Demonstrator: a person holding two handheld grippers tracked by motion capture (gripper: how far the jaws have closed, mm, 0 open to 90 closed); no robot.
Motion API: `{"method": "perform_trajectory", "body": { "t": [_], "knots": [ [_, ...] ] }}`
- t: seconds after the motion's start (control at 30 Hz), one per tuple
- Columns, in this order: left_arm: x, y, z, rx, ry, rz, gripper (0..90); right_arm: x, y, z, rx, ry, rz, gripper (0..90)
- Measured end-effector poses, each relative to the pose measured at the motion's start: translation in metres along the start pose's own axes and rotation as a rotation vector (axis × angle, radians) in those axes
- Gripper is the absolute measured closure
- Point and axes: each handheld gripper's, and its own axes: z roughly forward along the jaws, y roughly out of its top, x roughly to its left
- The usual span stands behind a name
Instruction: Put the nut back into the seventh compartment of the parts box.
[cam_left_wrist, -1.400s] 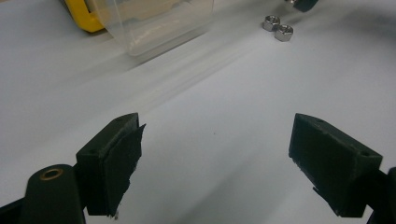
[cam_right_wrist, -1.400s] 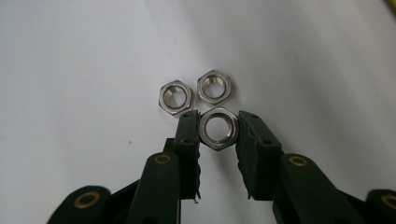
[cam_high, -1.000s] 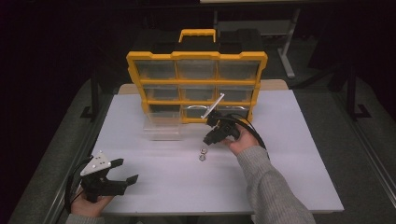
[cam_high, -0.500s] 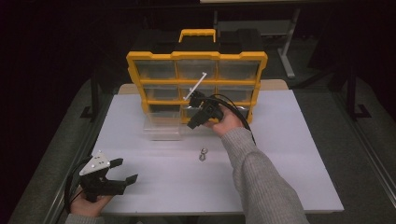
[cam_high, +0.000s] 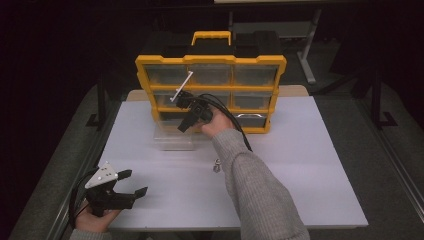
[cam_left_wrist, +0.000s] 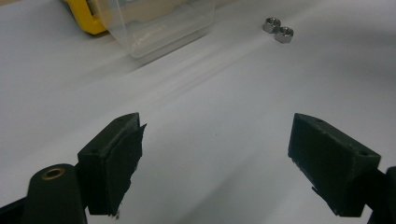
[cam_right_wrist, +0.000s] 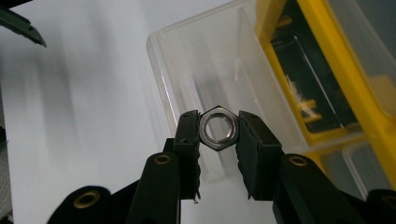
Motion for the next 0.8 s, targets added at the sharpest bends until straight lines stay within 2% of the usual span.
{"method": "perform_trajectory", "body": {
  "t": [0.2, 0.33, 0.37, 0.4, 0.67, 0.7, 0.73, 0.8],
  "knots": [
    [0.000, 0.000, -0.001, -0.008, 0.007, -0.004, 17.3, -0.005, 0.006, 0.021, 0.034, -0.011, -0.007, 68.9],
    [0.000, 0.000, -0.001, -0.007, 0.006, -0.002, 17.3, -0.008, 0.006, 0.026, 0.044, -0.021, 0.003, 67.7],
    [0.001, 0.000, -0.001, -0.003, 0.005, -0.002, 17.3, -0.010, 0.006, 0.027, 0.041, -0.031, 0.007, 62.0],
    [0.001, 0.000, -0.001, -0.003, 0.005, -0.002, 17.3, -0.010, 0.006, 0.027, 0.041, -0.031, 0.007, 62.0],
    [0.001, 0.000, 0.000, -0.001, 0.003, 0.002, 17.3, -0.008, -0.003, 0.010, 0.029, -0.051, 0.010, 60.7],
    [0.000, 0.000, 0.000, -0.001, 0.004, 0.003, 17.3, -0.006, -0.008, 0.000, 0.017, -0.050, 0.018, 60.3],
    [0.000, 0.000, 0.001, 0.000, 0.004, 0.001, 17.3, -0.007, -0.011, -0.004, -0.004, -0.048, -0.002, 60.3],
    [0.000, 0.000, 0.001, 0.001, 0.004, -0.002, 17.3, -0.006, -0.015, -0.008, -0.019, -0.046, 0.002, 60.3]
  ]
}}
